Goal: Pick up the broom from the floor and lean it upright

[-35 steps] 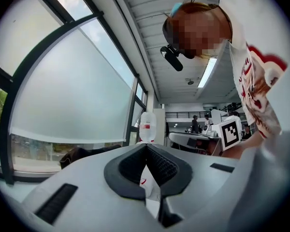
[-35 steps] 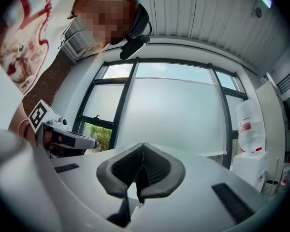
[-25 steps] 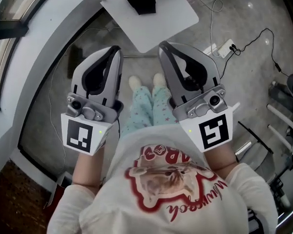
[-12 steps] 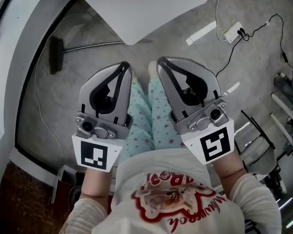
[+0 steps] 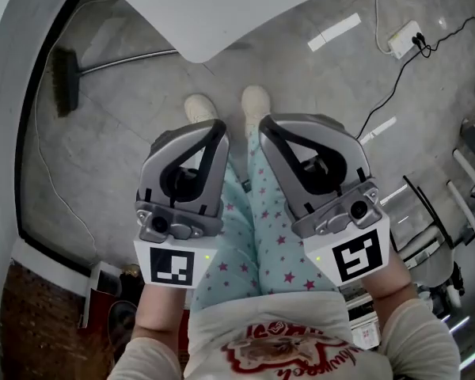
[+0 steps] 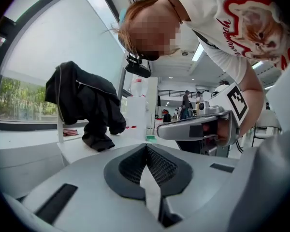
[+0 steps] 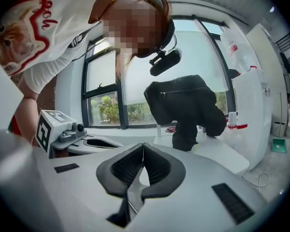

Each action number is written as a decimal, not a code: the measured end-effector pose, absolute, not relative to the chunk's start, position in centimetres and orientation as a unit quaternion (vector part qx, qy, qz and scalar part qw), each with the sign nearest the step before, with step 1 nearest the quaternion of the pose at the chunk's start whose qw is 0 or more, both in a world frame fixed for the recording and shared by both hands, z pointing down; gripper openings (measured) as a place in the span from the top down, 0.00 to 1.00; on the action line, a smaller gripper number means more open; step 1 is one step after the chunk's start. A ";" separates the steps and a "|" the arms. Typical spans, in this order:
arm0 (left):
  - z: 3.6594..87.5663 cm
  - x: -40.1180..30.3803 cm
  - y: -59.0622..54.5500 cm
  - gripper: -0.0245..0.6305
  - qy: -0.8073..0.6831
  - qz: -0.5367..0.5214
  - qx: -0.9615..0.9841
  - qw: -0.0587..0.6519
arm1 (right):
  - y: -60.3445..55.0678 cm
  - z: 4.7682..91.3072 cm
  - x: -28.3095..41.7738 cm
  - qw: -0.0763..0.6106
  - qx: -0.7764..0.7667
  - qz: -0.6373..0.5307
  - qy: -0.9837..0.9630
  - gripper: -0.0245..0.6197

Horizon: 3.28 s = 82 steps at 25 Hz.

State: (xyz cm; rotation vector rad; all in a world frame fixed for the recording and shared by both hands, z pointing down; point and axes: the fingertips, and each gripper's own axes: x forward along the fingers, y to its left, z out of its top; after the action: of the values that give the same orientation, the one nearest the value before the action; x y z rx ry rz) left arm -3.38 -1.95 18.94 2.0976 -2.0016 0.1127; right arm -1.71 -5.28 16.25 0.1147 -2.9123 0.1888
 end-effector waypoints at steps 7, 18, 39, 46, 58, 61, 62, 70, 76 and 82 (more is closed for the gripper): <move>26.4 -1.6 -0.1 0.94 -0.667 0.062 0.732 0.125 | -3.3 25.0 -0.5 0.131 0.011 0.053 -0.990 0.92; 34.6 2.7 -1.9 0.94 -0.628 0.078 0.761 0.141 | -3.9 34.1 3.7 0.157 0.008 0.053 -0.986 0.92; 49.0 6.4 -6.3 0.94 -0.511 0.128 0.841 0.126 | -6.8 58.0 7.9 0.265 0.064 0.009 -0.962 0.92; 50.1 6.5 -7.3 0.94 -0.492 0.122 0.854 0.117 | -5.2 64.3 5.6 0.291 0.018 -0.010 -0.956 0.92; 51.8 7.9 -8.3 0.94 -0.454 0.118 0.873 0.131 | -5.5 72.6 4.2 0.360 -0.037 -0.036 -0.932 0.71; 51.6 8.1 -8.9 0.94 -0.452 0.111 0.875 0.130 | -5.8 74.0 3.8 0.376 -0.059 -0.024 -0.924 0.70; 51.5 8.1 -9.2 0.94 -0.454 0.109 0.875 0.129 | -5.5 74.4 3.6 0.379 -0.074 -0.025 -0.922 0.70; 51.6 7.9 -9.3 0.94 -0.452 0.100 0.875 0.139 | -4.1 75.5 3.3 0.393 -0.156 -0.029 -0.906 0.70; 51.0 8.5 -8.8 0.94 -0.444 0.097 0.880 0.139 | -3.0 75.5 3.7 0.411 -0.186 -0.052 -0.891 0.80; 48.5 8.6 -9.1 0.94 -0.465 0.075 0.872 0.133 | -1.4 71.4 4.7 0.395 -0.177 -0.070 -0.899 0.80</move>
State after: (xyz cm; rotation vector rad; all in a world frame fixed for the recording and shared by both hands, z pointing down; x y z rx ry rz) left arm 8.59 -9.08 48.52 2.5289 -1.3492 0.2167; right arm 4.75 -1.45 71.44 -0.4482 -2.2786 -0.1765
